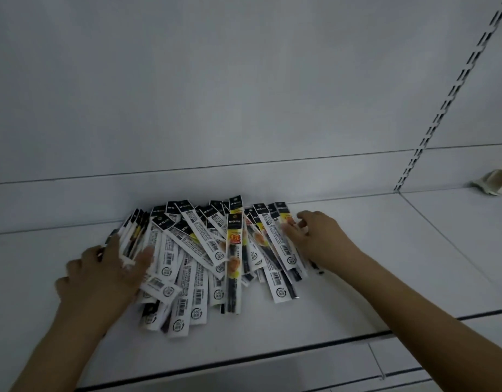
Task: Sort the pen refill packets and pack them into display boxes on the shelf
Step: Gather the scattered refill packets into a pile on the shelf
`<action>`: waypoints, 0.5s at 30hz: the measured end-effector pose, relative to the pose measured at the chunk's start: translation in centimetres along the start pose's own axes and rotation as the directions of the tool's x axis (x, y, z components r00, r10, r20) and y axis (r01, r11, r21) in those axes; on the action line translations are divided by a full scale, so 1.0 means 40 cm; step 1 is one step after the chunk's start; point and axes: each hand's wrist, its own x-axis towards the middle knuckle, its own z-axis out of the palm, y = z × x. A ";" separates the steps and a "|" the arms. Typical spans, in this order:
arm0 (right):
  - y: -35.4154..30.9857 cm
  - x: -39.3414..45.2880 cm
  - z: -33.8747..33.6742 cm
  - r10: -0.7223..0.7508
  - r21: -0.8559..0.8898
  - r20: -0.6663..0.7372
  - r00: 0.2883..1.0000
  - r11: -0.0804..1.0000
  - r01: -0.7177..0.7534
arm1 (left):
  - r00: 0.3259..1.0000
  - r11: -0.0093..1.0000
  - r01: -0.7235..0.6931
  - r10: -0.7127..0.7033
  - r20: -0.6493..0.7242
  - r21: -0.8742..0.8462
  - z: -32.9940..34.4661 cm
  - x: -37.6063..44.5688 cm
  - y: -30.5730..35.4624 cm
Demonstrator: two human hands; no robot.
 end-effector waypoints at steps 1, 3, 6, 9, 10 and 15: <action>-0.024 0.002 0.008 0.007 0.029 0.037 0.999 1.000 -0.008 | 1.000 1.000 -0.010 0.010 0.010 -0.002 0.002 -0.002 0.011; -0.060 0.013 0.021 0.019 0.065 0.096 0.995 0.998 -0.026 | 0.999 0.998 -0.018 0.020 0.044 -0.058 0.002 -0.003 0.035; -0.087 0.025 0.033 0.025 -0.018 0.120 0.992 1.000 -0.023 | 0.996 0.972 -0.043 0.061 0.069 -0.231 -0.001 -0.005 0.066; -0.099 0.029 0.038 0.040 -0.173 0.091 0.995 0.985 -0.024 | 0.994 0.923 -0.054 0.087 0.070 -0.380 -0.003 -0.006 0.074; -0.104 0.029 0.034 0.040 -0.177 0.098 0.994 0.984 -0.022 | 0.994 0.919 -0.047 0.084 0.077 -0.392 -0.003 -0.004 0.073; -0.129 0.043 0.004 0.078 -0.121 0.204 0.976 0.991 -0.053 | 0.986 0.931 -0.165 0.165 -0.029 -0.325 0.029 0.002 0.059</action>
